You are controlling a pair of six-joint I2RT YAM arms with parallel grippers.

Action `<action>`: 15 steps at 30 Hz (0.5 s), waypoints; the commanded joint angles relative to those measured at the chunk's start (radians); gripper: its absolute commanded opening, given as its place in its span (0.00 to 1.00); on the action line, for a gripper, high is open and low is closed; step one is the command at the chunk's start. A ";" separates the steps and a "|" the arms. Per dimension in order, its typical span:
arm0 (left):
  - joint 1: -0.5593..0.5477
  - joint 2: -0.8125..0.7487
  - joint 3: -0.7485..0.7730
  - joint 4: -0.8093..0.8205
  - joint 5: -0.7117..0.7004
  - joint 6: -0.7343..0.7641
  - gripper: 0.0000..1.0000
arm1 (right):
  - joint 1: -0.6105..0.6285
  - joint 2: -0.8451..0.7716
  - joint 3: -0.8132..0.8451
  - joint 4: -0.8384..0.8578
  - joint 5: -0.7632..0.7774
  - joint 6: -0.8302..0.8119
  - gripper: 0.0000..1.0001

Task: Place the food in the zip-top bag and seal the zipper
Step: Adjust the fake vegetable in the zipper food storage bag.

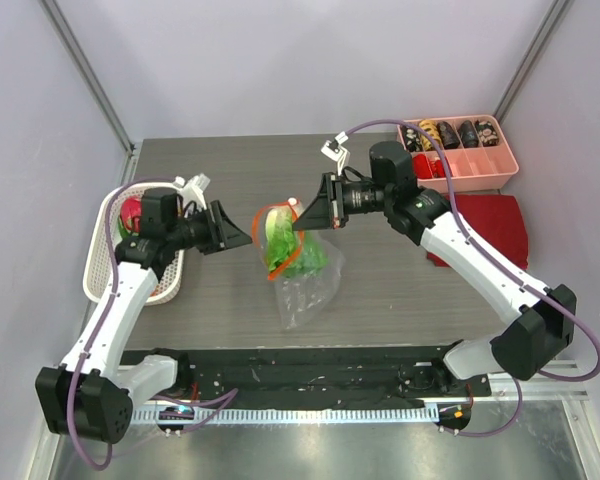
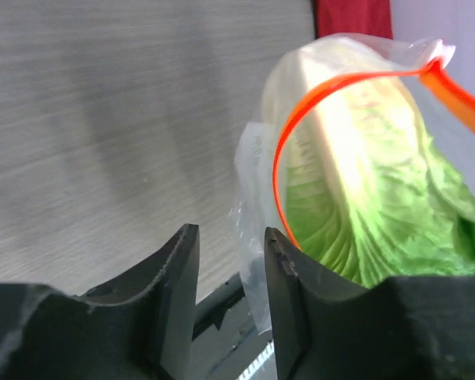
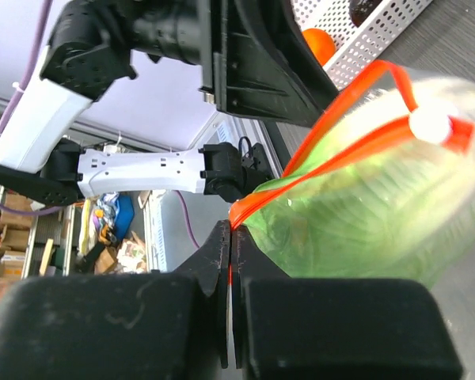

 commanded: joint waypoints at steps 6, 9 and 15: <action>-0.003 -0.047 -0.066 0.204 0.091 -0.144 0.46 | -0.001 -0.048 0.015 0.064 -0.052 -0.044 0.01; -0.023 -0.025 -0.066 0.206 0.086 -0.149 0.48 | -0.003 -0.050 0.013 0.058 -0.052 -0.047 0.01; -0.069 0.025 -0.040 0.209 0.046 -0.137 0.52 | -0.001 -0.056 0.010 0.050 -0.050 -0.050 0.01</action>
